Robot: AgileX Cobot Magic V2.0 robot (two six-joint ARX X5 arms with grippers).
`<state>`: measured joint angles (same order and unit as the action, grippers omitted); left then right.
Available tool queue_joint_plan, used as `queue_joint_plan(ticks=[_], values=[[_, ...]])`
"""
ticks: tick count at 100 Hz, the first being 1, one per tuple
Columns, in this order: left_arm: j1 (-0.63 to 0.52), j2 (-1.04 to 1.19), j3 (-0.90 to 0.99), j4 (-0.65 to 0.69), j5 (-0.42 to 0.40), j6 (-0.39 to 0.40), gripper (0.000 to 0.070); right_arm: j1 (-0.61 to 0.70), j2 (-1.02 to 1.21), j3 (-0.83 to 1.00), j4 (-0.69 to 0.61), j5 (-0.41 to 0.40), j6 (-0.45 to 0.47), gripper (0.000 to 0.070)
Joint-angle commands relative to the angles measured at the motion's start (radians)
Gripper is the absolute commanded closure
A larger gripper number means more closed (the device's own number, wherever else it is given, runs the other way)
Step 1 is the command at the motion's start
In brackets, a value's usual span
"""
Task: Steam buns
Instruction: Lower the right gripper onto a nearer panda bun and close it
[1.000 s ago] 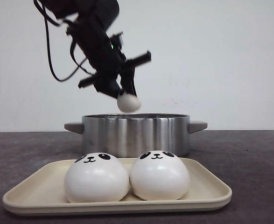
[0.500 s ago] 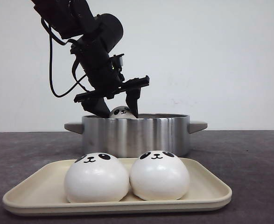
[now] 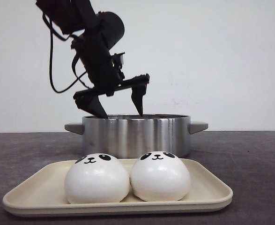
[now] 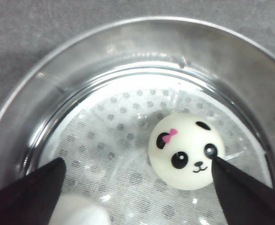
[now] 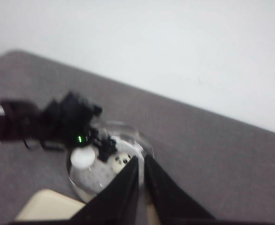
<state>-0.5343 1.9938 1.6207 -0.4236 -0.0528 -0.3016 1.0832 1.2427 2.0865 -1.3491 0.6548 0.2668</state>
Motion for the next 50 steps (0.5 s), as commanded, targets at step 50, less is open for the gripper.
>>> queue_joint_plan(ticks=[50], values=[[-0.016,-0.578,0.037,-0.229,-0.004,0.084,0.0104,-0.157,0.019,-0.778,0.311,-0.507,0.189,0.0687]])
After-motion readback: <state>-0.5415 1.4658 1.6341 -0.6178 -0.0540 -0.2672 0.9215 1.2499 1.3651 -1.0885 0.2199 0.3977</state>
